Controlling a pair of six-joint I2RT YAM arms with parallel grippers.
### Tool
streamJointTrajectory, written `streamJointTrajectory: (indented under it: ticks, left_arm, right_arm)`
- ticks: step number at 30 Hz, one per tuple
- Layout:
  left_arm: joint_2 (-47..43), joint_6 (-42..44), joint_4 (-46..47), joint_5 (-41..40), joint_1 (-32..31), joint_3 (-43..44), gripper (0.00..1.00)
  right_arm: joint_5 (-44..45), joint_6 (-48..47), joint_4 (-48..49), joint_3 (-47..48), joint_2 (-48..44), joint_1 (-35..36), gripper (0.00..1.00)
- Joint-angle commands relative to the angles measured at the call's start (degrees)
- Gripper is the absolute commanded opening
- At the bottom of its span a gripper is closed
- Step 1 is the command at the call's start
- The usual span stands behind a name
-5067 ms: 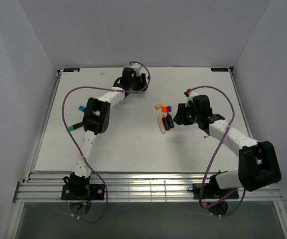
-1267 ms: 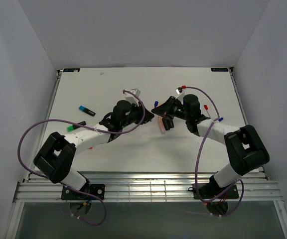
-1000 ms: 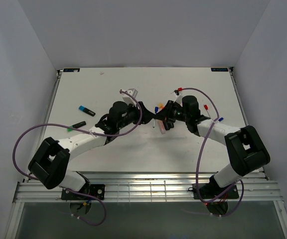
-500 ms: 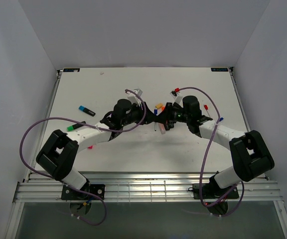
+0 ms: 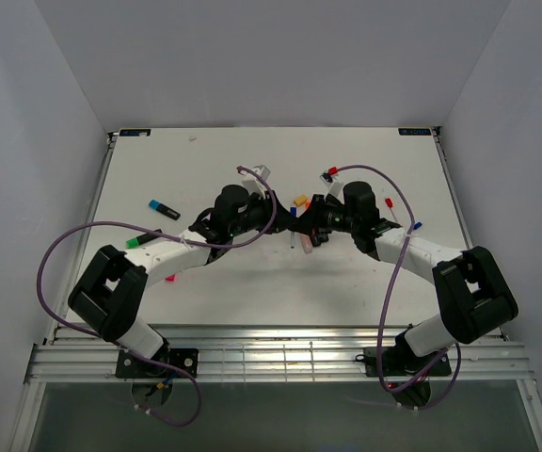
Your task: Open the pen caps
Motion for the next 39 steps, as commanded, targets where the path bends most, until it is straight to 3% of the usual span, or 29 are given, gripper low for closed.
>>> streamJointTrajectory:
  ticks: [1,24,39]
  left_arm:
    - [0.11,0.34,0.04,-1.99,0.33,2.3,0.37]
    - [-0.86,0.25,-2.33,-4.37,1.92,2.74,0.45]
    - [-0.68,-0.36,-2.25,-1.82,2.01,1.95,0.38]
  right_arm:
    - [-3.63,-1.17,2.27,0.79,-2.04,1.7,0.08]
    - [-4.08,-1.87,1.48,-1.93,-5.21,3.37,0.08]
    - [0.31,0.05,0.86,0.0,-4.51,3.37,0.08]
